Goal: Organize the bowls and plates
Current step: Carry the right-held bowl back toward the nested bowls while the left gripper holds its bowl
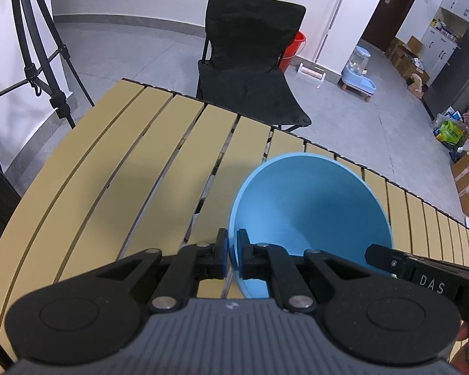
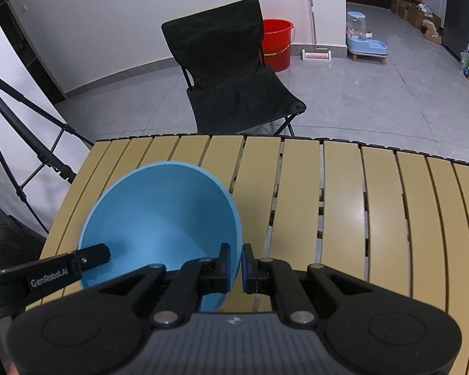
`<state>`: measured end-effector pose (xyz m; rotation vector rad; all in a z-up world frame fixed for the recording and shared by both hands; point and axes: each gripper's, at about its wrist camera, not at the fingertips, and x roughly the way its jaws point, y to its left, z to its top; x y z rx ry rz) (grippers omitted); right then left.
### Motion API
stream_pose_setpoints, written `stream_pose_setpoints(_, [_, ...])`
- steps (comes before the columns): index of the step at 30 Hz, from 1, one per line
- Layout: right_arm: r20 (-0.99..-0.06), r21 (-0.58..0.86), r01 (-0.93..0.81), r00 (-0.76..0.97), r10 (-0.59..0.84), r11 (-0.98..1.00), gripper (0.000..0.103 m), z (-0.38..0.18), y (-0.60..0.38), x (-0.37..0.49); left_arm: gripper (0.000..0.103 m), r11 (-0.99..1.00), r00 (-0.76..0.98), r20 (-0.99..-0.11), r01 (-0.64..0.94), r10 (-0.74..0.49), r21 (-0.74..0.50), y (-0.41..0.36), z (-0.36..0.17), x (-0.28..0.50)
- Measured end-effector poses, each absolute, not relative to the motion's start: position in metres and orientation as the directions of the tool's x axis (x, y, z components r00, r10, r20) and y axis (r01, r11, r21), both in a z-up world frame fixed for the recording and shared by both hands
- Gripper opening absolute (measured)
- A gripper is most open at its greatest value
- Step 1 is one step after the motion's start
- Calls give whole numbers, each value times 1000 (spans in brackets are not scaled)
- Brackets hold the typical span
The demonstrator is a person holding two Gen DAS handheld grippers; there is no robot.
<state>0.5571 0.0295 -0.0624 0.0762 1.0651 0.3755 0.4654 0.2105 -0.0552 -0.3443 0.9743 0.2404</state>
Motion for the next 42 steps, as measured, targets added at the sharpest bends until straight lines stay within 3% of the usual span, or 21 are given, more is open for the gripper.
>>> stream_pose_setpoints(42, [-784, 253, -145, 549, 291, 956, 7, 16, -102, 427, 6, 954, 608, -793, -217, -34, -207, 100, 19, 370])
